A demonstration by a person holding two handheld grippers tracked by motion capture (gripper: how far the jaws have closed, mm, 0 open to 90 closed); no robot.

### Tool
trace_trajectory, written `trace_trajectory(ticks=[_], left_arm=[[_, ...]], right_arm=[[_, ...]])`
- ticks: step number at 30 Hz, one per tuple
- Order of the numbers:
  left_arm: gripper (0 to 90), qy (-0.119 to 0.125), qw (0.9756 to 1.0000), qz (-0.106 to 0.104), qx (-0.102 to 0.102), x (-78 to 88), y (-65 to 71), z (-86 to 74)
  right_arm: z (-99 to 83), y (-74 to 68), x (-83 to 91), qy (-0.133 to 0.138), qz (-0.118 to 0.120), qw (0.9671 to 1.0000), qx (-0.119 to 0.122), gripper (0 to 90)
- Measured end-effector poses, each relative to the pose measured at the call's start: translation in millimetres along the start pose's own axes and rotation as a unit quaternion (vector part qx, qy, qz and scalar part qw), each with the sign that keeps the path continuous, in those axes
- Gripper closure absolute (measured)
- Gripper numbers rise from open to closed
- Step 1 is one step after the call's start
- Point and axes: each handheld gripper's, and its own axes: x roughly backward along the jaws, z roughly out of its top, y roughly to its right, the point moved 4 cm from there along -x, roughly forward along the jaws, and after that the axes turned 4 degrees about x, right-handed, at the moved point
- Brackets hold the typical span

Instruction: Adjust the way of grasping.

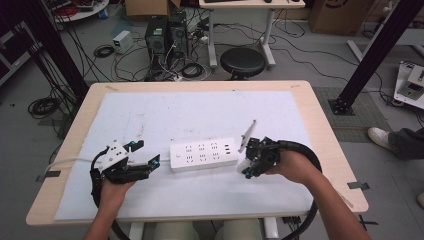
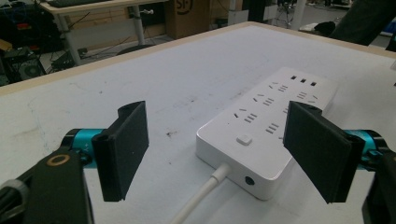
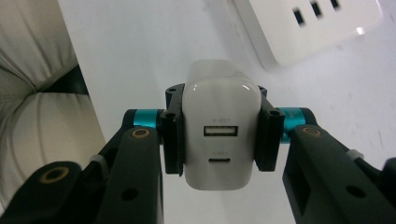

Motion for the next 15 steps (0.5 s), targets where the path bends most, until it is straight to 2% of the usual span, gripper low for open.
trace_trajectory(ticks=[6, 9, 12, 15], left_arm=[[22.4, 0.002, 1.0000, 0.001, 0.003, 2.1, -0.7, -1.4], [22.4, 0.003, 1.0000, 0.001, 0.002, 3.6, -1.6, -0.8], [22.5, 0.004, 1.0000, 0.002, 0.002, 5.4, -2.1, -0.3], [22.4, 0.006, 1.0000, 0.004, 0.003, 6.2, -3.1, -0.5]], right_arm=[[39.3, -7.7, -7.9, 0.005, 0.007, 0.9995, 0.031, 63.3], [51.2, -10.2, -8.4, 0.012, 0.007, 0.9992, 0.038, 63.3], [53.2, -9.0, -7.6, 0.029, 0.003, 0.9989, 0.036, 63.3], [45.8, -4.9, -4.8, 0.074, 0.002, 0.9971, 0.016, 63.2]])
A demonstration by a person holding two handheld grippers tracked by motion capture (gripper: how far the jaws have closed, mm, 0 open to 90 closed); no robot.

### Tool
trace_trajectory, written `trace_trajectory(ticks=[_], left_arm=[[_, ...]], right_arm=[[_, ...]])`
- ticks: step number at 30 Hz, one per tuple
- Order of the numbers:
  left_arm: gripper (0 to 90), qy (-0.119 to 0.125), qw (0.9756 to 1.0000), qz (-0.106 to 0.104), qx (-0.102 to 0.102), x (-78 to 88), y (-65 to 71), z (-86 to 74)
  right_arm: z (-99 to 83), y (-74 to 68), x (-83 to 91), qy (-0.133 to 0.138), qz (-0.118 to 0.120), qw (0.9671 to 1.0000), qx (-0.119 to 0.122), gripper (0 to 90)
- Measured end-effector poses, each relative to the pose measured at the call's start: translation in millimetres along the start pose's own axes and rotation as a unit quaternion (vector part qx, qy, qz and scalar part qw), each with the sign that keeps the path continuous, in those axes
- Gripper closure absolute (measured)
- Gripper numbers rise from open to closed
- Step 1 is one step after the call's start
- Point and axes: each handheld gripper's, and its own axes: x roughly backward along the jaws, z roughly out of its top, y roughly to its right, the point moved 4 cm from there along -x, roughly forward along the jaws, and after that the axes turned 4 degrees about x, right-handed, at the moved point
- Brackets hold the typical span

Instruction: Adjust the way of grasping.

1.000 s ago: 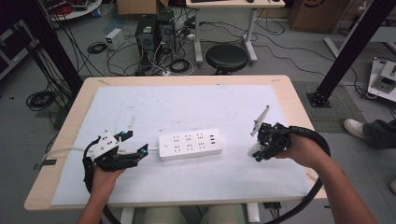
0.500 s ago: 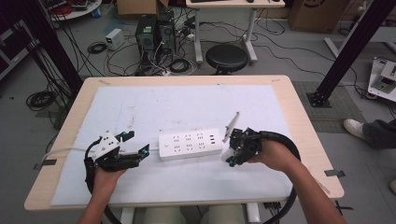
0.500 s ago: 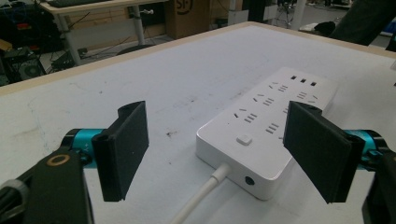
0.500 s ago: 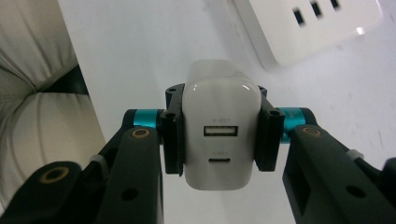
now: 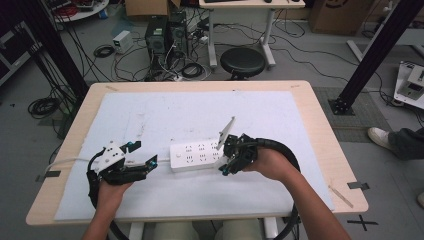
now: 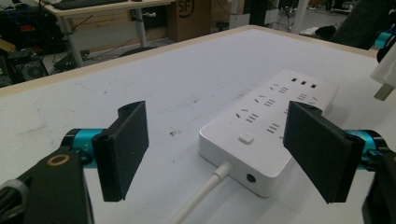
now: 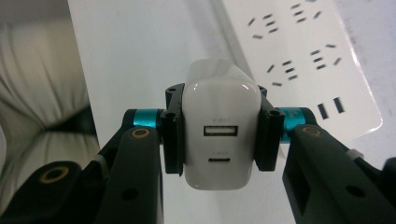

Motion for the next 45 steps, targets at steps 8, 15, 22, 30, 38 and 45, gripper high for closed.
trace_trajectory(ticks=[8, 15, 22, 30, 38, 45], left_arm=[[22.4, -0.001, 1.0000, 0.000, 0.001, -0.9, 1.0, -0.3], [22.4, 0.000, 1.0000, 0.001, 0.002, -0.2, 1.3, -2.1], [22.4, 0.002, 1.0000, 0.007, 0.003, 4.2, -1.9, -2.3], [22.4, 0.004, 0.9999, 0.010, 0.007, 7.1, -4.6, -3.3], [22.4, 0.004, 0.9999, 0.010, 0.007, 8.1, -6.6, -4.6], [22.4, 0.006, 0.9999, 0.012, 0.007, 7.2, -6.5, -6.7]], right_arm=[[-30.7, 1.4, 2.6, 0.075, 0.002, 0.9961, -0.046, 63.3], [-40.8, 6.2, 2.2, 0.093, -0.002, 0.9939, -0.059, 63.2], [-42.0, 14.0, 1.2, 0.094, 0.001, 0.9932, -0.068, 63.3], [-41.4, 30.6, 5.0, 0.061, -0.021, 0.9962, -0.059, 63.3], [-15.4, 52.7, 2.5, -0.001, -0.038, 0.9993, -0.003, 63.3], [9.0, 67.9, -9.8, -0.035, -0.042, 0.9953, 0.080, 63.4]])
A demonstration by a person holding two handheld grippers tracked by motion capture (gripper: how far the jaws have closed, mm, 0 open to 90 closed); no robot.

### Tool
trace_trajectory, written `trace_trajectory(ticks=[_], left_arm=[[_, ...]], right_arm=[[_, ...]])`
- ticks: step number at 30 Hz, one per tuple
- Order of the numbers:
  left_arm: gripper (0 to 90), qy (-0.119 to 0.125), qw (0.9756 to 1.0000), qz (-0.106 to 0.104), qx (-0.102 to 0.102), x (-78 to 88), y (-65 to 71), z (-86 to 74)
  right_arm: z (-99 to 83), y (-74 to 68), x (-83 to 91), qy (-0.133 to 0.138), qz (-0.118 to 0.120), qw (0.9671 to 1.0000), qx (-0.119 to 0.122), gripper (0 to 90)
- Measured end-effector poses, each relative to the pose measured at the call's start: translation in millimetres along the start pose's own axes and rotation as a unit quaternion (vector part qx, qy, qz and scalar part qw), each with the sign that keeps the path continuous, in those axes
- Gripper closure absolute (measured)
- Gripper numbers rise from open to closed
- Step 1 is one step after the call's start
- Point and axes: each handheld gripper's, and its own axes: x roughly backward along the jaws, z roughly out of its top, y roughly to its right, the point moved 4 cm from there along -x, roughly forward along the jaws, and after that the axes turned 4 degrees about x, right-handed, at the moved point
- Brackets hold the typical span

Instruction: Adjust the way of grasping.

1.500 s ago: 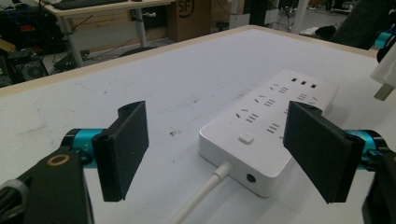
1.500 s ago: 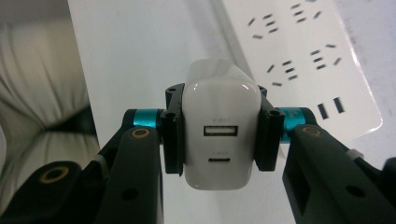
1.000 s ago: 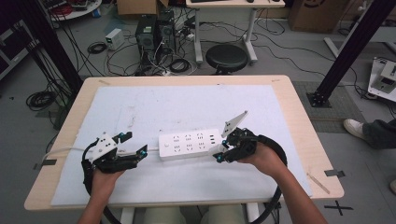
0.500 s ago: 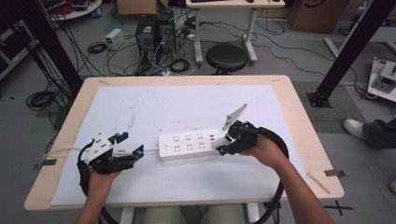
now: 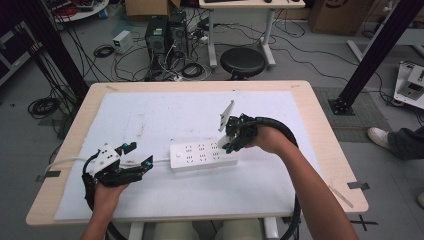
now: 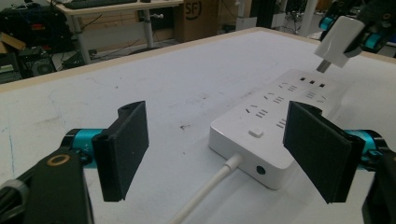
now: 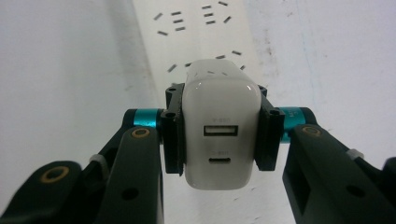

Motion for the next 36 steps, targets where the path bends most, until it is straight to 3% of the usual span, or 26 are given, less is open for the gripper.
trace_trajectory(ticks=[12, 30, 36], left_arm=[[22.4, 0.006, 1.0000, -0.003, 0.003, -0.6, 2.4, -1.0], [22.5, 0.006, 0.9999, -0.007, 0.005, -3.3, 1.9, -3.0], [22.4, 0.007, 0.9999, -0.005, 0.007, -1.9, 0.5, -3.6]], right_arm=[[29.0, 18.2, -24.7, -0.050, 0.009, 0.9982, 0.032, 63.4], [26.6, 21.3, -29.0, -0.063, 0.022, 0.9970, 0.039, 63.4], [31.7, 19.1, -32.0, -0.066, 0.028, 0.9960, 0.054, 63.4]])
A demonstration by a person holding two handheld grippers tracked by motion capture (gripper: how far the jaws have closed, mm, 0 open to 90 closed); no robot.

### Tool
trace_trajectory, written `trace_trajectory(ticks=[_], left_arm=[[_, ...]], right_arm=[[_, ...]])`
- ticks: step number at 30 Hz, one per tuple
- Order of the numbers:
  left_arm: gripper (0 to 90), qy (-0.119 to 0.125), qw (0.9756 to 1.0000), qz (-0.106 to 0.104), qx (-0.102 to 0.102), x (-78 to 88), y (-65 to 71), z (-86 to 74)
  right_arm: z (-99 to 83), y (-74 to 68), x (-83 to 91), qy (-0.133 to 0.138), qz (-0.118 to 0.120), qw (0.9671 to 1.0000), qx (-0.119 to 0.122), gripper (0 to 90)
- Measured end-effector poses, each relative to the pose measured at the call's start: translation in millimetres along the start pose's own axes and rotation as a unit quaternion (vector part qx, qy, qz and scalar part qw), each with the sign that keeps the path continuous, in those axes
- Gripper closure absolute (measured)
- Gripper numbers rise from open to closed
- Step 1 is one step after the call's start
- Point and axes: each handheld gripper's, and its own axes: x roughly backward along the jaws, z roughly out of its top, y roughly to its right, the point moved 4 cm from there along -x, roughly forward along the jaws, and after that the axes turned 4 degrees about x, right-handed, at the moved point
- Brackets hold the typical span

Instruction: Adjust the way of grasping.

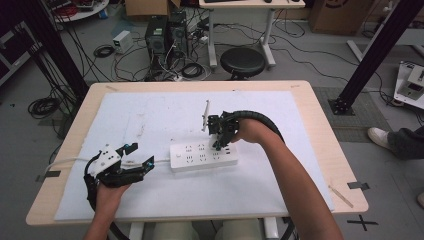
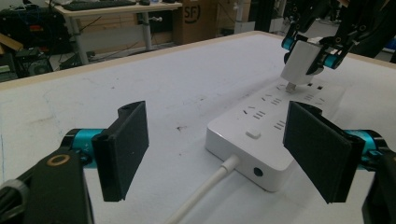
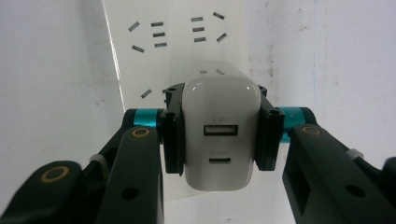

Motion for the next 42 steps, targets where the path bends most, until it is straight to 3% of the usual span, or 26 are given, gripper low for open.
trace_trajectory(ticks=[5, 10, 11, 12, 13, 25, 26, 27, 28, 30, 32, 36, 38, 42], left_arm=[[22.4, 0.000, 1.0000, -0.001, 0.000, -0.3, -0.2, 0.2], [22.4, 0.001, 1.0000, 0.000, 0.001, 0.6, -0.1, -0.3], [22.4, 0.001, 1.0000, 0.002, 0.000, 1.8, -0.6, -0.6], [22.4, 0.001, 1.0000, 0.002, 0.000, 1.8, -0.6, -0.6], [22.4, 0.002, 1.0000, 0.005, 0.002, 5.0, -2.9, -1.3], [22.5, 0.002, 0.9997, 0.019, 0.012, 14.3, -7.9, -3.9], [22.4, 0.001, 0.9997, 0.019, 0.012, 13.7, -7.7, -4.2], [22.4, 0.002, 0.9997, 0.019, 0.013, 12.9, -7.3, -4.1], [22.4, 0.002, 0.9998, 0.018, 0.011, 12.2, -7.3, -4.0], [22.5, 0.000, 0.9998, 0.017, 0.012, 10.0, -7.2, -3.9], [22.4, 0.002, 0.9998, 0.016, 0.013, 6.6, -6.9, -3.1], [22.4, 0.002, 0.9998, 0.013, 0.012, 2.0, -5.8, -2.8], [22.4, 0.002, 0.9998, 0.012, 0.013, -0.6, -5.6, -2.3], [22.5, 0.005, 0.9998, 0.012, 0.014, -0.5, -5.6, -0.3]], right_arm=[[9.4, -2.9, -2.5, -0.033, -0.005, 0.9990, 0.029, 63.7], [17.7, -0.2, -5.0, -0.052, 0.006, 0.9983, 0.026, 64.0], [20.8, -0.3, -10.9, -0.070, 0.005, 0.9969, 0.036, 64.0], [20.8, -0.3, -10.9, -0.070, 0.005, 0.9969, 0.036, 64.0], [23.7, 1.4, -16.5, -0.076, 0.019, 0.9962, 0.040, 64.1], [17.5, 1.3, -17.2, -0.043, 0.014, 0.9981, 0.041, 62.6], [17.2, 0.9, -16.6, -0.041, 0.012, 0.9986, 0.030, 58.3], [16.6, 0.6, -15.2, -0.033, 0.008, 0.9992, 0.020, 48.6], [14.4, 0.6, -11.2, -0.001, 0.000, 1.0000, -0.009, 40.8], [6.2, -0.4, -3.7, 0.032, -0.004, 0.9984, -0.046, 35.6], [-5.1, -2.2, 2.1, 0.046, -0.011, 0.9961, -0.075, 31.6], [-22.2, -6.0, 9.6, 0.066, -0.020, 0.9923, -0.103, 25.9], [-38.0, -8.9, 17.0, 0.089, -0.030, 0.9859, -0.139, 22.1], [-61.3, -12.8, 27.8, 0.108, -0.045, 0.9772, -0.177, 22.1]])
